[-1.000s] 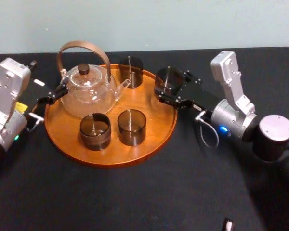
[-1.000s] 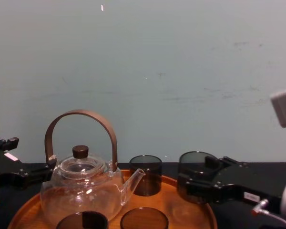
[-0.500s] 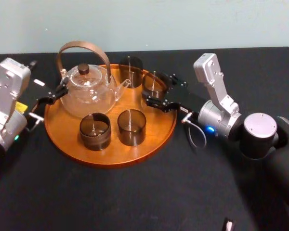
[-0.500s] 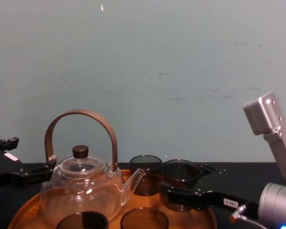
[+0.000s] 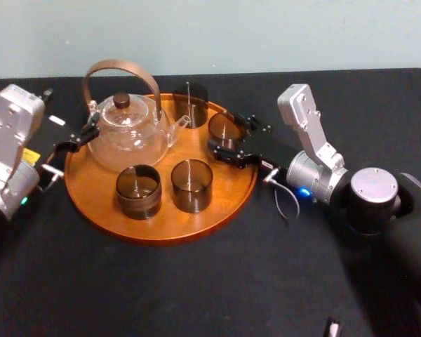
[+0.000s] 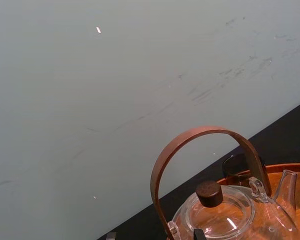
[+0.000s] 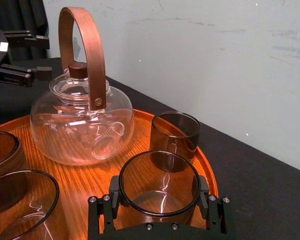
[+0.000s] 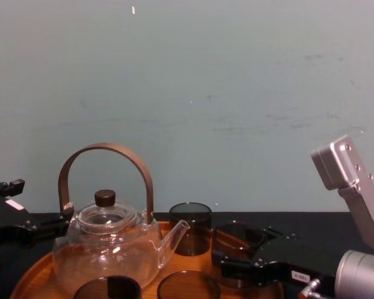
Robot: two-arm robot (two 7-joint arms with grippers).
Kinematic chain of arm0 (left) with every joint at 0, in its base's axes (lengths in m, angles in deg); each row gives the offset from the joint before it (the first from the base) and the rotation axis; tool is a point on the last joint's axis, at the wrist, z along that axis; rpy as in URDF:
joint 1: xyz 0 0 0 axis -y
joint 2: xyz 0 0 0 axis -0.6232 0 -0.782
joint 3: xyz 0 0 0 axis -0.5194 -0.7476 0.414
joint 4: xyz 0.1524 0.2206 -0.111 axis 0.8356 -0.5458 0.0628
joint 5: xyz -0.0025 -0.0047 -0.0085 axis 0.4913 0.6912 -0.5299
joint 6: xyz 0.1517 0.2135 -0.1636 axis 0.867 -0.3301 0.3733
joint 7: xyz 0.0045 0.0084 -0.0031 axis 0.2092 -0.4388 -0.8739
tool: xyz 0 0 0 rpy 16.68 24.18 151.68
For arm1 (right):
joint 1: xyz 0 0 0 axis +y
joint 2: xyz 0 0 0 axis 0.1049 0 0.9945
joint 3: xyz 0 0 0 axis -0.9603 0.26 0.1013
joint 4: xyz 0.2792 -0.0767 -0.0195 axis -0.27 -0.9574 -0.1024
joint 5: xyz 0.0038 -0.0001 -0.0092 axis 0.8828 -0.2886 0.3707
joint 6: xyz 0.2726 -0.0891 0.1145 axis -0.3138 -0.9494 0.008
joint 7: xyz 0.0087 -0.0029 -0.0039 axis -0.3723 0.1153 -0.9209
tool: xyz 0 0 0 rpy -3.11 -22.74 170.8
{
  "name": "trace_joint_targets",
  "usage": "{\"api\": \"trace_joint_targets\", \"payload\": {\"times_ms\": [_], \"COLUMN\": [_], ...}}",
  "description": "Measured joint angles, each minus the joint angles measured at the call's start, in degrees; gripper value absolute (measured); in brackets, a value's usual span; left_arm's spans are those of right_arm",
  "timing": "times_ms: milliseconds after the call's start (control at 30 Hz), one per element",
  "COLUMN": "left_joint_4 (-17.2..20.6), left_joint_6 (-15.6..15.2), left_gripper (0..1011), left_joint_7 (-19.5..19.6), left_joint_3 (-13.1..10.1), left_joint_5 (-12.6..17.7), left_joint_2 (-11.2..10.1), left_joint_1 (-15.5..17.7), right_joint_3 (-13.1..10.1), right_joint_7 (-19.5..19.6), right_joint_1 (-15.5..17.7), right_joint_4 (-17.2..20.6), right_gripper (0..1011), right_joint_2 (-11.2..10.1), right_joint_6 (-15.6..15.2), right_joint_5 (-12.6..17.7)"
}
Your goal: Pick up the glass from the table and place it on the tray.
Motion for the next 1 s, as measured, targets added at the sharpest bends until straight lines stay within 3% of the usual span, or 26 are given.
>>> {"api": "trace_joint_targets", "payload": {"times_ms": [367,767,1000], "left_joint_4": [0.0,0.0,0.0], "left_joint_6": [0.0,0.0,0.0], "left_gripper": [1001,1001,1001], "left_joint_7": [0.0,0.0,0.0], "left_joint_3": [0.0,0.0,0.0], "left_joint_5": [0.0,0.0,0.0], "left_joint_2": [0.0,0.0,0.0], "left_joint_1": [0.0,0.0,0.0], "right_joint_3": [0.1,0.1,0.1], "right_joint_7": [-0.3,-0.2,-0.2], "right_joint_1": [-1.0,-1.0,-1.0], "right_joint_4": [-2.3,-2.2,-2.2], "right_gripper": [905,905,1002], "right_joint_2": [0.8,0.8,0.8], "right_joint_6": [0.8,0.8,0.8], "right_joint_5": [-0.5,-0.7,-0.6]}}
